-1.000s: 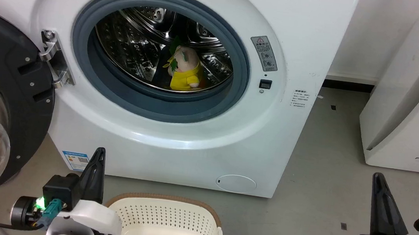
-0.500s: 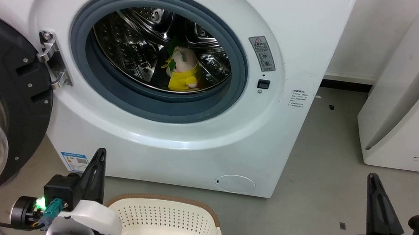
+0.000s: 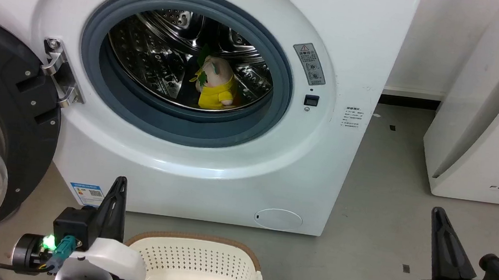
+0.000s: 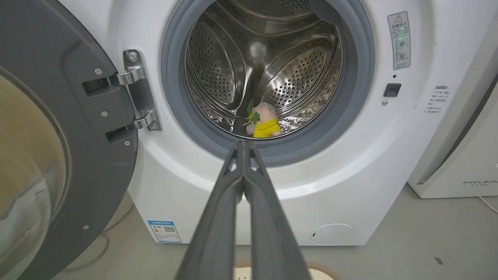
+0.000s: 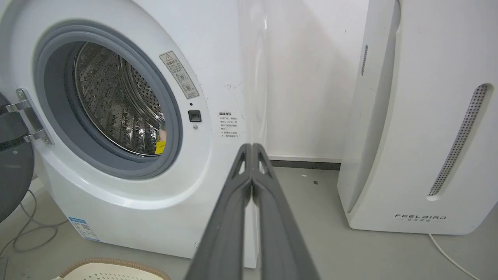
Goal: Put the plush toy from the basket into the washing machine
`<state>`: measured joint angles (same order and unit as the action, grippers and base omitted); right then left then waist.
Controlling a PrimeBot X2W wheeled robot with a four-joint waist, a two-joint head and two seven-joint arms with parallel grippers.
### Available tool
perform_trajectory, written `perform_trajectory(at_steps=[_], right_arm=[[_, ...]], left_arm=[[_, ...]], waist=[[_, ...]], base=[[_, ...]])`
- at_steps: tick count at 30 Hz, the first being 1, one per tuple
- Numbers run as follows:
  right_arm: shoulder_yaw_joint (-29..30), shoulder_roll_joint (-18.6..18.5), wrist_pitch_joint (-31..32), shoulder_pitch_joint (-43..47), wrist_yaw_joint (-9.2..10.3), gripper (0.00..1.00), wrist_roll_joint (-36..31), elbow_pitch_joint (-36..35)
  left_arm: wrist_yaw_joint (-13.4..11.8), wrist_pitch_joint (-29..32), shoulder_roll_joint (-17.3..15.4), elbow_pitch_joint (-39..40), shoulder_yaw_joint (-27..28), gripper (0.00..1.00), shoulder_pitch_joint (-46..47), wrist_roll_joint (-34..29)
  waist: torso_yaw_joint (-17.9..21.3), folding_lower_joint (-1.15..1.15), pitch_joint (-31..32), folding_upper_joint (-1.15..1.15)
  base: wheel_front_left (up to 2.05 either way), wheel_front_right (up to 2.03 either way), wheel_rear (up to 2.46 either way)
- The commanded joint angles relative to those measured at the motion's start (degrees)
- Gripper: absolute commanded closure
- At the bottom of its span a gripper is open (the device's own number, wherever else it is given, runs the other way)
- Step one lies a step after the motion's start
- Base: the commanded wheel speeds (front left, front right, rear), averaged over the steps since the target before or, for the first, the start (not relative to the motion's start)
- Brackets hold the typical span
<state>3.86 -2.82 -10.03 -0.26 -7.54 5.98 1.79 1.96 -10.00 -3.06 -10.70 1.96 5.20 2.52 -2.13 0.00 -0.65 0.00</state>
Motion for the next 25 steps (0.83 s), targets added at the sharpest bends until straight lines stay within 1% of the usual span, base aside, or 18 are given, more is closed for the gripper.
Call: perform_trajectory(at_steps=[1,25], right_arm=[[-0.2,0.0,0.3,0.1,0.02,1.0,-0.3,-0.3],[-1.4,0.0,3.4,0.1,0.03,1.0,-2.1,-0.8]], left_arm=[[-0.2,0.4,0.0,0.6,-0.2,1.0,-0.9,-0.5],[-0.8,3.4,0.1,3.8,-0.7,1.0,-2.3,-1.1]], waist=[[0.0,0.0,0.0,0.0],[0.7,0.0,0.2,0.0]], base=[[0.0,0.0,0.0],[0.0,0.0,0.0]])
